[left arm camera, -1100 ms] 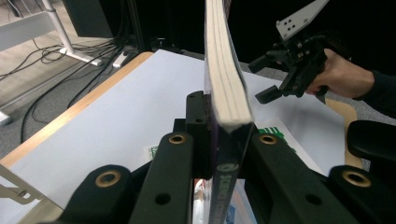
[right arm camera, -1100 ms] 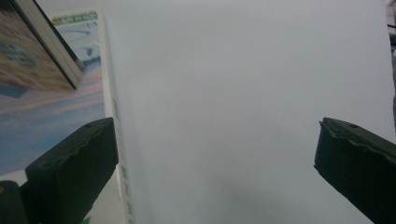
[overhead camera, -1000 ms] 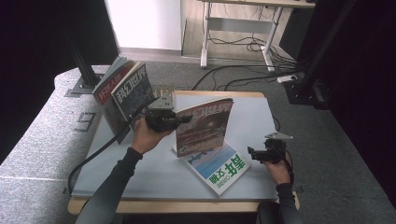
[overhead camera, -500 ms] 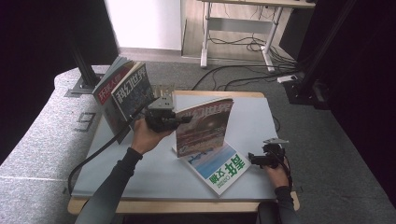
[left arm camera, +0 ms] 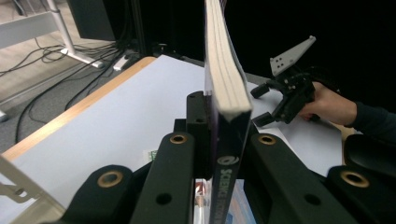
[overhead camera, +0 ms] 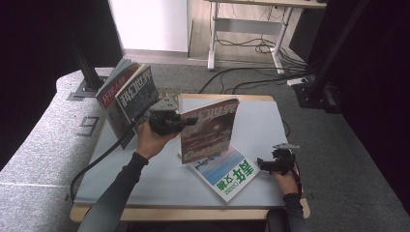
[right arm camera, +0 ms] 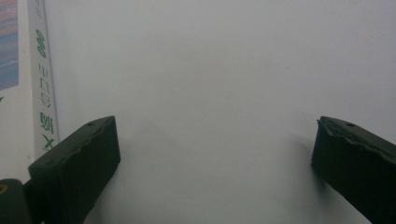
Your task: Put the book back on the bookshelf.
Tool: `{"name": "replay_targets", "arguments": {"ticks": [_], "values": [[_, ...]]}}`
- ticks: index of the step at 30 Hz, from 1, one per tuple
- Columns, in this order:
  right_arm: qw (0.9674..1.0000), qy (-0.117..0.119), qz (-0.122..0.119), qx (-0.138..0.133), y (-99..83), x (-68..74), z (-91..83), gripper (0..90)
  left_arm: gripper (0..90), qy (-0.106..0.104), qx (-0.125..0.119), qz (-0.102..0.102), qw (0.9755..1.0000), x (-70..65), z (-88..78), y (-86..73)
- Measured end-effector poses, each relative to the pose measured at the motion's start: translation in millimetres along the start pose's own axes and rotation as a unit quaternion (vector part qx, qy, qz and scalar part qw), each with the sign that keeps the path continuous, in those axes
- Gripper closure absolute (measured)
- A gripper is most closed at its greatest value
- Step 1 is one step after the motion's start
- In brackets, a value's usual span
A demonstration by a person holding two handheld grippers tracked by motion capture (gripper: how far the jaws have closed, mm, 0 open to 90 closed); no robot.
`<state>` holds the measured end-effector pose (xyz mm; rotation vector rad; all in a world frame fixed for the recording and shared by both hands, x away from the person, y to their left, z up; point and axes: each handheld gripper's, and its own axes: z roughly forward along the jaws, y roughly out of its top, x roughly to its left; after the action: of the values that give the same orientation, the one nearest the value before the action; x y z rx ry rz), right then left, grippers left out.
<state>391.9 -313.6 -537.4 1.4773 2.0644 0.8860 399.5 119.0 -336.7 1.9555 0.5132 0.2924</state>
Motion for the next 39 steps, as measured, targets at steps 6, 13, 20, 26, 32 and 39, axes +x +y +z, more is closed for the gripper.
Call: {"name": "replay_targets", "arguments": {"ticks": [6, 13, 20, 26, 32, 39], "values": [[1.0, 0.0, 0.0, 0.0, 0.0, -0.1, 0.0, 0.6, 84.1, 0.016, 0.0, -0.006, 0.9999, 3.6, -12.5, 3.3], [1.0, 0.0, 0.001, -0.001, -0.1, 0.0, 0.1, 0.6, 84.2, 0.037, -0.001, -0.015, 0.9992, 8.8, -27.9, 1.1], [1.0, 0.0, 0.001, -0.001, -0.1, -0.1, 0.1, 0.6, 84.2, 0.058, 0.0, -0.022, 0.9981, 13.3, -40.7, -1.3], [1.0, 0.0, 0.001, -0.001, -0.2, -0.1, 0.1, 0.6, 84.2, 0.075, 0.003, -0.027, 0.9968, 17.0, -51.9, -2.6], [1.0, 0.0, 0.001, -0.001, -0.2, -0.1, 0.1, 0.6, 84.2, 0.091, 0.003, -0.029, 0.9954, 21.4, -62.9, -5.7], [1.0, 0.0, 0.001, -0.001, -0.2, -0.1, 0.1, 0.6, 84.2, 0.11, -0.002, -0.038, 0.9932, 26.7, -76.1, -10.7]]}}
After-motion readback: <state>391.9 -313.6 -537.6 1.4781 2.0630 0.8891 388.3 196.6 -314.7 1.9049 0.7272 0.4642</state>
